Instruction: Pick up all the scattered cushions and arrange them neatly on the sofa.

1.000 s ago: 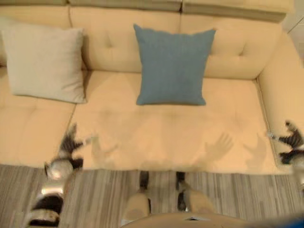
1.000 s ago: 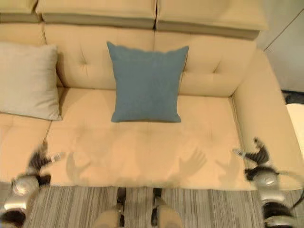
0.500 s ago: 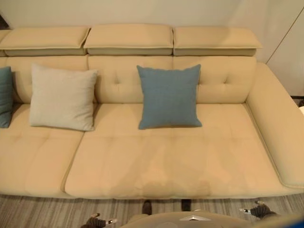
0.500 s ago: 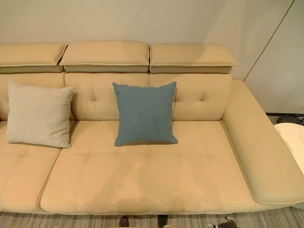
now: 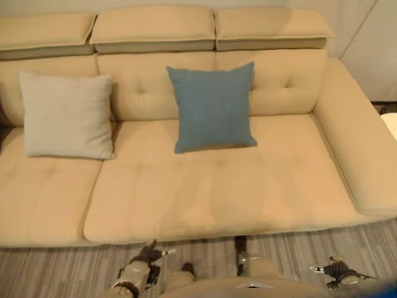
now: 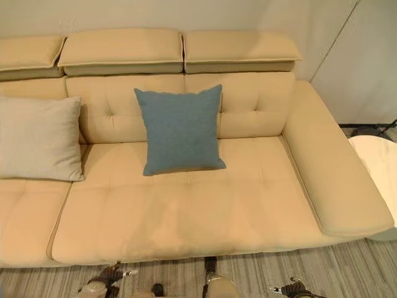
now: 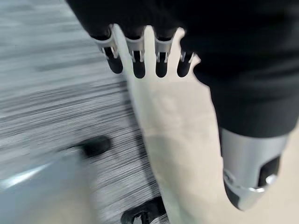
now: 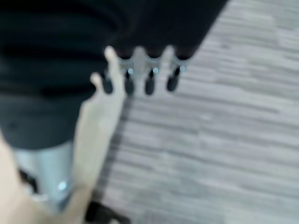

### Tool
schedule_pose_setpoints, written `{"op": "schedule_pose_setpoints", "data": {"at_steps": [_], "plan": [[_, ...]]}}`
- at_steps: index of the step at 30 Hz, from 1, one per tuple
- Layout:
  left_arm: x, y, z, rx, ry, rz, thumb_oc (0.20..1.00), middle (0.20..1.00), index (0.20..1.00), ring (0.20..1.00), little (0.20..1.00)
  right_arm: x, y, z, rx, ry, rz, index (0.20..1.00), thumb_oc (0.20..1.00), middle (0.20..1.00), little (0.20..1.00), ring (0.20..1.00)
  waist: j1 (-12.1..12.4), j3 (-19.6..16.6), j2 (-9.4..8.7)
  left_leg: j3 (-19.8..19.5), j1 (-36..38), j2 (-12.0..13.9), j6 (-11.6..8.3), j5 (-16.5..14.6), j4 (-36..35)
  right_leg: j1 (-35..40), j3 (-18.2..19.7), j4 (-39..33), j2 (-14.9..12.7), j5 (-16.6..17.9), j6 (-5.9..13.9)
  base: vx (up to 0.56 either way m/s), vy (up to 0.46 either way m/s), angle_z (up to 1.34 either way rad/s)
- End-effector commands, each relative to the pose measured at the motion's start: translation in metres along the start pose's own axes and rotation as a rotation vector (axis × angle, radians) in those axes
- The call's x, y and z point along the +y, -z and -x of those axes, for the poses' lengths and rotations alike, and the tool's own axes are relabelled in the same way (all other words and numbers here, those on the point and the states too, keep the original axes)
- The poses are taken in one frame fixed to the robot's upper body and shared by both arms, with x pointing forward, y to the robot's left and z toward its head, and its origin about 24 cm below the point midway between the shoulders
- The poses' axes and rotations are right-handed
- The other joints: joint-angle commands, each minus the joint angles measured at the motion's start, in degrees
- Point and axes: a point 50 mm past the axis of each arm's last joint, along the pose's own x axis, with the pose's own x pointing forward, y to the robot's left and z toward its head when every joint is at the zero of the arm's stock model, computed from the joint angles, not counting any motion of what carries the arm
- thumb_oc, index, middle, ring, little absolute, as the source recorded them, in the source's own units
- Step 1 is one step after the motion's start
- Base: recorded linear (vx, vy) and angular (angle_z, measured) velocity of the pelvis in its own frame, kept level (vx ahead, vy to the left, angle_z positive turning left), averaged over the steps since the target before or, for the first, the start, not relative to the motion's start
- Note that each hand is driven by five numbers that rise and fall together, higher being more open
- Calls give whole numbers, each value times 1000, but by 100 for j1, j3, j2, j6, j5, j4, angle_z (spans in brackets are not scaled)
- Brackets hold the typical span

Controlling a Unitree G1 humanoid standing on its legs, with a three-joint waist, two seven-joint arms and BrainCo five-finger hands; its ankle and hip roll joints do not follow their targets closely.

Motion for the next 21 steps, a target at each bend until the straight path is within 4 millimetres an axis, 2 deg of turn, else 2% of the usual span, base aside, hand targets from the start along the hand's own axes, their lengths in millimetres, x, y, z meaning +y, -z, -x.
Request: {"op": "schedule_pose_setpoints", "data": {"at_steps": [1,2,3,6,8,9,12,17,21], "plan": [[23,23,5,60,-85,10,1000,1000,1000,1000,1000,-7,-20,-2,-43,24,34,1000,1000,1000,1000,1000,242,30,-2,-24,186,-79,66,-287,-58,-131,-24,277,-90,-464,660,-155,173,-47],[25,27,6,72,-95,13,1000,1000,1000,1000,1000,-5,-23,-2,-50,19,45,1000,1000,1000,1000,1000,266,70,10,24,212,-84,99,-236,-109,-206,-72,341,-128,-450,689,-253,187,-61],[31,31,7,93,-109,0,1000,1000,1000,1000,1000,-3,-28,-2,-68,13,52,1000,1000,1000,1000,1000,307,129,27,39,136,-101,171,-117,-159,-213,-83,637,-110,-641,651,-292,172,-54],[34,35,8,106,-118,0,1000,1000,1000,1000,1000,-1,-27,-2,-67,8,53,1000,1000,1000,1000,1000,347,155,57,60,119,-129,232,-57,-176,-155,-25,1024,-34,-798,569,-150,79,-35],[38,39,9,121,-125,1,1000,1000,1000,1000,1000,0,-23,-2,-56,3,47,1000,1000,1000,1000,1000,392,99,100,52,81,-124,260,35,-236,53,22,1363,106,-1090,490,-123,16,-19],[38,42,10,128,-124,5,1000,1000,1000,1000,1000,0,-20,-2,-46,1,43,1000,1000,1000,1000,1000,483,29,107,99,48,-103,239,119,-346,280,68,1344,181,-1158,483,-114,-56,9],[35,46,11,141,-118,12,1000,1000,1000,1000,1000,1,-20,-2,-45,3,35,1000,1000,1000,1000,1000,544,-124,57,150,12,-106,196,184,-465,537,73,929,211,-1171,490,-39,-78,-12],[34,52,13,165,-109,4,1000,1000,1000,1000,1000,0,-14,-1,-27,7,14,1000,1000,1000,1000,1000,514,-285,8,212,75,-14,95,242,-595,871,162,225,355,-1107,453,6,-93,-1],[33,53,13,171,-105,6,1000,1000,1000,1000,1000,1,-5,-1,6,2,6,1000,1000,1000,1000,1000,503,-306,10,197,184,31,77,272,-673,990,153,138,399,-1105,428,18,-57,2]]}}
